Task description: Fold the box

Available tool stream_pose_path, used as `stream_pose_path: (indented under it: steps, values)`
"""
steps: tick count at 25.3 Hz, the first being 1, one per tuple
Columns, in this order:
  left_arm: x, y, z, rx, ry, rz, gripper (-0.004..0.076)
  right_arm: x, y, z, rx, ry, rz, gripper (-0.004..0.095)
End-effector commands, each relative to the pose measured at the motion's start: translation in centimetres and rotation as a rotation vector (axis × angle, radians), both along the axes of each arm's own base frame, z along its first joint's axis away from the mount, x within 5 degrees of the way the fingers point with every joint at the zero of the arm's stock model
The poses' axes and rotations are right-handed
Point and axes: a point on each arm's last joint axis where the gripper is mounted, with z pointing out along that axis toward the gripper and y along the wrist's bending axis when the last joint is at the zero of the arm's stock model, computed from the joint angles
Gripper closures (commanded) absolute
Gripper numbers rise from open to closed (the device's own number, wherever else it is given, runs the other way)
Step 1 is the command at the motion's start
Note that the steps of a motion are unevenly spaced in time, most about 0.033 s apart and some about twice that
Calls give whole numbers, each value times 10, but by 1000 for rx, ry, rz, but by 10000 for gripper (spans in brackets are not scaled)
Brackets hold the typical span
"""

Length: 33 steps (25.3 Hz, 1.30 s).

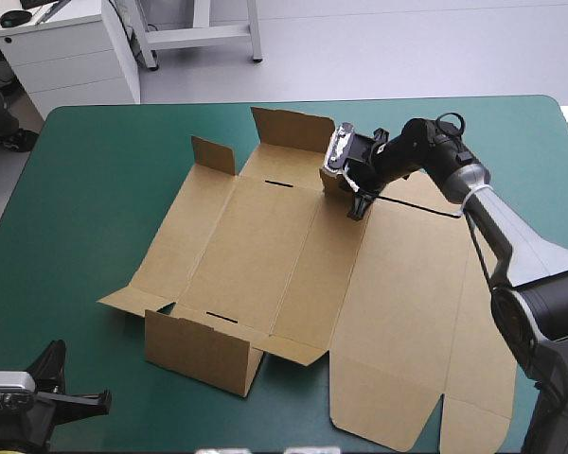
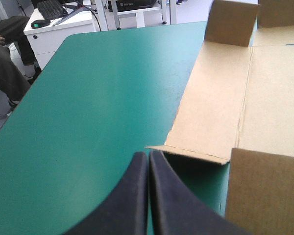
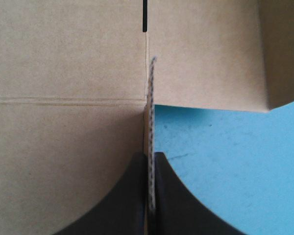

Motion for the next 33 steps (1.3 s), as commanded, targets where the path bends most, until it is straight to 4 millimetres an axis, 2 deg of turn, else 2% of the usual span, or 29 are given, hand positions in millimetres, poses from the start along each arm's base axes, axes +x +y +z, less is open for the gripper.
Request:
stream_pose_path:
  steps: [1, 5, 12, 18, 20, 23, 26, 28, 30, 33]
  values:
    - [-3, 0, 12, -7, -105, -1, 734, -4, 1, 37, 18, -182, 52, 928]
    - [-3, 0, 12, -7, -105, -1, 734, -7, 11, 36, -22, -229, 151, 928]
    - [-3, 0, 12, -7, -105, -1, 734, -8, 51, 10, -34, -226, 231, 928]
    - [-3, 0, 12, -7, -105, -1, 734, -9, 65, 1, -39, -233, 261, 909]
    - [-3, 0, 12, -7, -105, -1, 734, -9, 66, -1, -42, -224, 265, 855]
    - [-3, 0, 12, -7, -105, -1, 734, -10, 66, -1, -45, -223, 274, 678]
    - [-3, 0, 12, -7, -105, -1, 734, -9, 66, -1, -44, -226, 272, 394]
    - [-3, 0, 12, -7, -105, -1, 734, -10, 66, 0, -37, -222, 262, 246]
    - [-3, 0, 12, -7, -105, -1, 734, -12, 65, 6, -4, -200, 213, 199]
    - [-3, 0, 12, -7, -105, -1, 734, -17, 61, 21, 72, -155, 99, 229]
